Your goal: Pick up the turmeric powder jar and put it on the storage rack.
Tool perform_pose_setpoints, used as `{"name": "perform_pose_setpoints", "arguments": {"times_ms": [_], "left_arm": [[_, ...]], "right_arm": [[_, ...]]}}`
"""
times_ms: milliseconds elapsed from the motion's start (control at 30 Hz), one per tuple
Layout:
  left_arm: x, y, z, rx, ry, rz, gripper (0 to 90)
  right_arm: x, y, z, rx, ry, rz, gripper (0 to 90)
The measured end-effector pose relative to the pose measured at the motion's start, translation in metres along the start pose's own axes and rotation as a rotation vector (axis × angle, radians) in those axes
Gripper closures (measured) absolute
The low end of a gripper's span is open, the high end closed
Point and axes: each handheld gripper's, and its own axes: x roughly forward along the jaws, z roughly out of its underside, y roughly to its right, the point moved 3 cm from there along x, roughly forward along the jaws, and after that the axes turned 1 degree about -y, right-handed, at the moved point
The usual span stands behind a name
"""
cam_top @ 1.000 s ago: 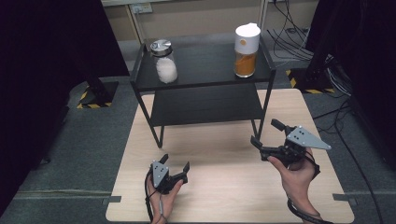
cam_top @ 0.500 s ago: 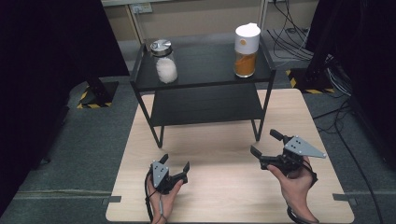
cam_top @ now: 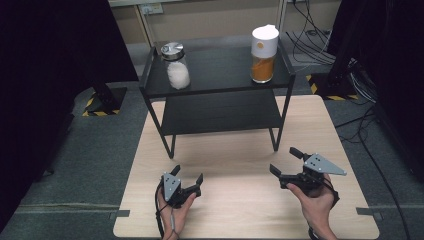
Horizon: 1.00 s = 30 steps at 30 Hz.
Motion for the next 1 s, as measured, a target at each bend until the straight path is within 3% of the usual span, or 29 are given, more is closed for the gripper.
{"name": "perform_pose_setpoints", "arguments": {"times_ms": [1000], "left_arm": [[0.0,0.0,0.0,-0.002,0.003,-0.001,7.8]], "right_arm": [[0.001,0.001,0.038,0.034,-0.101,-0.019,2.2]]}}
